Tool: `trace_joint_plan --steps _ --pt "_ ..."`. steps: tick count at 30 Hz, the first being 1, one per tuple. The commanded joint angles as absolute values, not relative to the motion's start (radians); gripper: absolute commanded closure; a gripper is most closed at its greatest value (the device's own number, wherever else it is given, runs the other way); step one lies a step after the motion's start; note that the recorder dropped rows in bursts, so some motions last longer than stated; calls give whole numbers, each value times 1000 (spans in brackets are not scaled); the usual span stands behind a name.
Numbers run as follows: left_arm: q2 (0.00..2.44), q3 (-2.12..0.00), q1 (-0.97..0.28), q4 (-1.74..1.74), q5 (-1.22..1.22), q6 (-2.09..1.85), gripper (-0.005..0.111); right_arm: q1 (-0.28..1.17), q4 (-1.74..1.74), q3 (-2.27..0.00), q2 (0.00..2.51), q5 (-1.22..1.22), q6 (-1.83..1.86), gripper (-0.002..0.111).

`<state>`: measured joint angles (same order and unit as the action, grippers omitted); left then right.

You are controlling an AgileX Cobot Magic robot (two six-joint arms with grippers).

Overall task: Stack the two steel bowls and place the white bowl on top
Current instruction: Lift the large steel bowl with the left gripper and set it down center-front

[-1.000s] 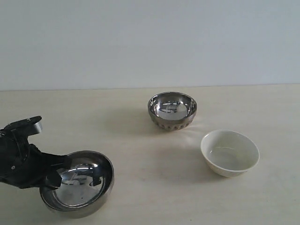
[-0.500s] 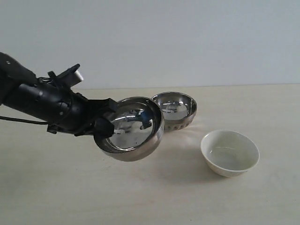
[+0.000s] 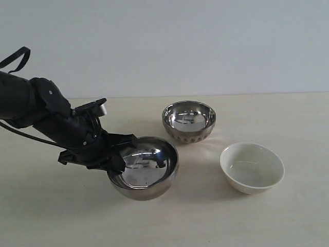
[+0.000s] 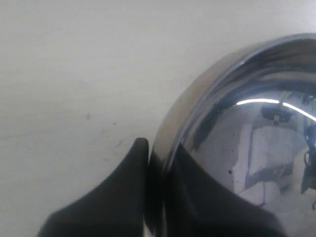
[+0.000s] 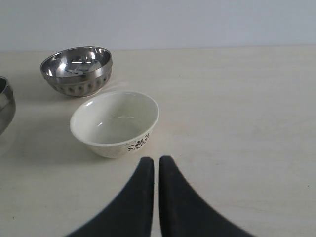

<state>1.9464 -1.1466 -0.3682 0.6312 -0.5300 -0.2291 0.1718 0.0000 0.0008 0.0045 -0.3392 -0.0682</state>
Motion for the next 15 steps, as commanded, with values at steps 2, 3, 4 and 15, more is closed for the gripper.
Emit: trace_joint_plan --steps 2,3,4,15 --pt "1945 -1156 -372 484 -544 -97 103 172 -10 0 0 -335 -69 108" --pt "1945 -1156 -372 455 -549 -74 103 172 -10 0 0 -335 -69 108" --pt "1945 -1156 -372 441 -552 -65 103 172 -10 0 0 -335 -69 108" --pt "1945 -1156 -372 436 -569 -64 103 172 -10 0 0 -335 -69 108"
